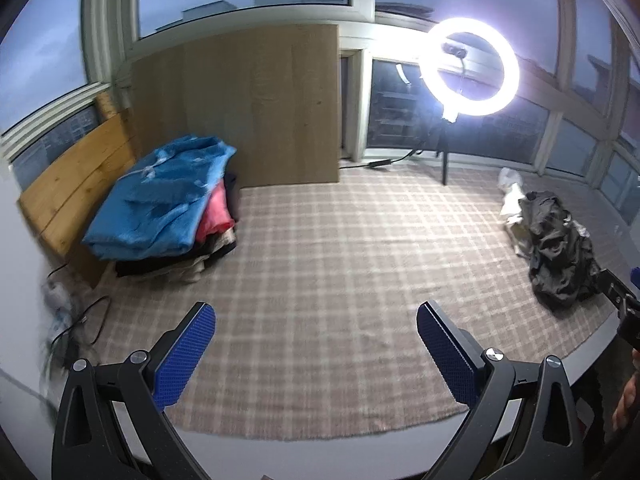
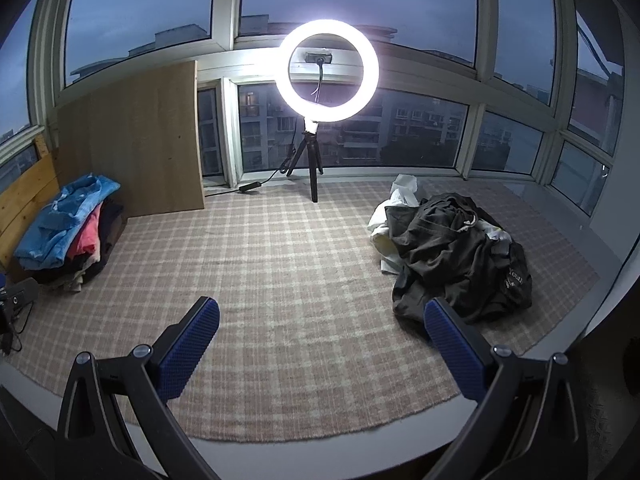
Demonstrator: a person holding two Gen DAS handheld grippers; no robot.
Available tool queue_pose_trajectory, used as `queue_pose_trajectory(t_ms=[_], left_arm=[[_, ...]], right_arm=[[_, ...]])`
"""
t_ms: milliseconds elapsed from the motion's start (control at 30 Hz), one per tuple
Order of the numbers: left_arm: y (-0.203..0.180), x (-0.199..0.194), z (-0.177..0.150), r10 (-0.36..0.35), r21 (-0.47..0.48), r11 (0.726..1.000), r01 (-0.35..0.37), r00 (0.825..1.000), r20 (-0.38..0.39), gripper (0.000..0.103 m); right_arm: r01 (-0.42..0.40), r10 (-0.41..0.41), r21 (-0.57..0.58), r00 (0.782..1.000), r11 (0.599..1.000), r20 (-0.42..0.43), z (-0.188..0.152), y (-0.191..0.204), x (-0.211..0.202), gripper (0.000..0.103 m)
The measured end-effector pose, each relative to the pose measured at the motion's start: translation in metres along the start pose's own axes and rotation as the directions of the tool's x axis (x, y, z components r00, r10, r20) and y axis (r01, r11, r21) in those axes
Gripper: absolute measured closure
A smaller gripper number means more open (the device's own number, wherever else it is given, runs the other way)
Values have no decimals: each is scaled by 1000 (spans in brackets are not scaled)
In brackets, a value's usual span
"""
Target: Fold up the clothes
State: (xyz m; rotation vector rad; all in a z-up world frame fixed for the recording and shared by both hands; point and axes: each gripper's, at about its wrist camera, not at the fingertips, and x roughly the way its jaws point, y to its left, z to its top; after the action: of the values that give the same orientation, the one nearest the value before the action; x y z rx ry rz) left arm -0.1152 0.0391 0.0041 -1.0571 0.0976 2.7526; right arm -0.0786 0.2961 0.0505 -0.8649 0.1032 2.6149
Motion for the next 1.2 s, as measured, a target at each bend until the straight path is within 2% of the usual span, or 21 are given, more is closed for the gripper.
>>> queue_pose_trajectory(t_ms=[167,233,300,500,667,800,967,1200], left_arm=[[-2,18,24,-33,28,999,32,999,18,5],[-3,25,33,-46,39,998,45,999,24,13],[-5,33,46,-60,55,997,59,998,21,16],[-5,51,95,-141,42,989,139,989,46,16],[-13,58,117,-146,44,989,142,985,90,16],[-26,71,123,-164,37,986,162,983,87,16],[-53,90,120,-148,57,988,147,989,24,16],[-102,100,109,-93,42,995,92,996,6,16]], right_arm=[[35,-35,12,999,999,-3,13,0,20,0],[49,-49,20,999,999,-3,18,-2,26,0],[61,-61,29,998,998,-1,23,-4,32,0],[122,-122,49,993,991,-1,41,-13,47,0],[188,-190,66,982,980,20,57,-35,51,0],[231,-235,71,971,970,46,70,-55,54,0],[318,-319,23,946,948,62,81,-88,73,0],[268,-268,14,963,963,22,87,-148,120,0]])
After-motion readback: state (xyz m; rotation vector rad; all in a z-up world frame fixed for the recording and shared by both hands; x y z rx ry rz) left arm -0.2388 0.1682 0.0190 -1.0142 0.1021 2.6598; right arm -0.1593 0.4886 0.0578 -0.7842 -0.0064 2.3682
